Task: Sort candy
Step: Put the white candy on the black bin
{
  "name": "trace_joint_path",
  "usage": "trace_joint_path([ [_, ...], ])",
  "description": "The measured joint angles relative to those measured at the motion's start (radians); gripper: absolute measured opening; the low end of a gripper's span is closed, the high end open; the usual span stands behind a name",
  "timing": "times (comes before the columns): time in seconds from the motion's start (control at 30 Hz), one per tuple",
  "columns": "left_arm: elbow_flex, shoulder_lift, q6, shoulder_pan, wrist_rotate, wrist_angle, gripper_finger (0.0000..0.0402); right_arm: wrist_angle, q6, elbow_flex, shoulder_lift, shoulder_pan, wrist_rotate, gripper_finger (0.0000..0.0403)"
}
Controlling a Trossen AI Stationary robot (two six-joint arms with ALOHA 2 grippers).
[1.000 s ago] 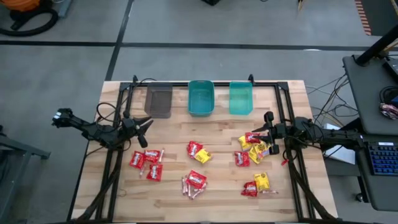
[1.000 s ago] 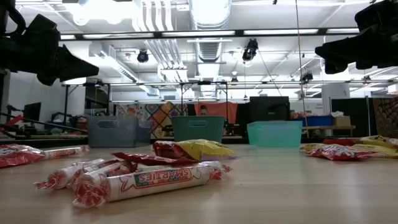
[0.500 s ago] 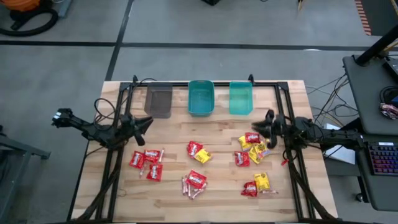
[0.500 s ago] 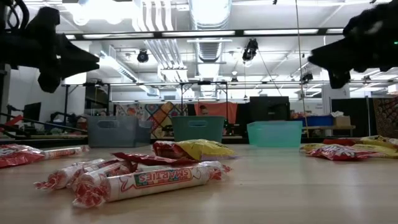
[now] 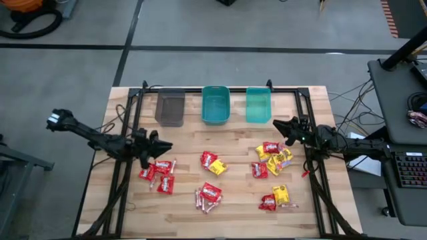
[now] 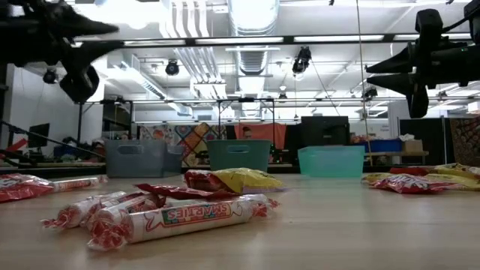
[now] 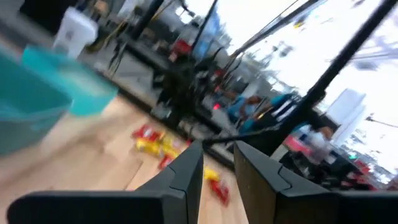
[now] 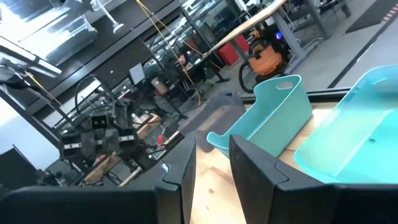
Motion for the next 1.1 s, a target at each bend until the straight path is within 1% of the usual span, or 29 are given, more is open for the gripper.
trace_joint_path([
  [0.1, 0.037, 0.101, -0.09, 0.0, 0.0, -0.013, 0.0076, 0.0, 0.0, 0.0, 0.0, 0.0, 0.001, 0.0089],
  [0.2, 0.079, 0.177, -0.173, 0.0, 0.026, -0.111, 0.0076, 0.0, 0.0, 0.0, 0.0, 0.0, 0.001, 0.0085],
  [0.27, 0.121, 0.222, -0.262, 0.0, 0.036, -0.223, 0.0076, 0.0, 0.0, 0.0, 0.0, 0.0, 0.001, 0.0081],
  [0.37, 0.201, 0.308, -0.401, 0.0, 0.036, -0.472, 0.0076, 0.0, 0.0, 0.0, 0.0, 0.0, 0.001, 0.0078],
  [0.47, 0.291, 0.402, -0.486, -0.006, 0.039, -0.677, 0.0076, 0.0, 0.0, 0.0, 0.0, 0.0, 0.001, 0.0078],
  [0.63, 0.424, 0.548, -0.579, -0.006, 0.117, -0.932, 0.0076, 0.0, 0.003, 0.0, 0.0, 0.0, 0.001, 0.0085],
  [0.8, 0.55, 0.681, -0.634, -0.007, 0.19, -1.122, 0.0076, 0.0, 0.06, 0.0, 0.0, 0.0, -0.001, 0.0097],
  [0.9, 0.623, 0.746, -0.639, -0.012, 0.242, -1.198, 0.0079, 0.0, 0.067, 0.0, 0.0, 0.0, -0.001, 0.0108],
  [1.0, 0.685, 0.805, -0.627, -0.031, 0.266, -1.327, 0.0093, -0.001, 0.095, 0.0, 0.0, 0.0, -0.001, 0.0117],
  [1.1, 0.737, 0.847, -0.623, -0.05, 0.283, -1.415, 0.0118, -0.002, 0.111, 0.0, 0.0, 0.0, -0.004, 0.0124],
])
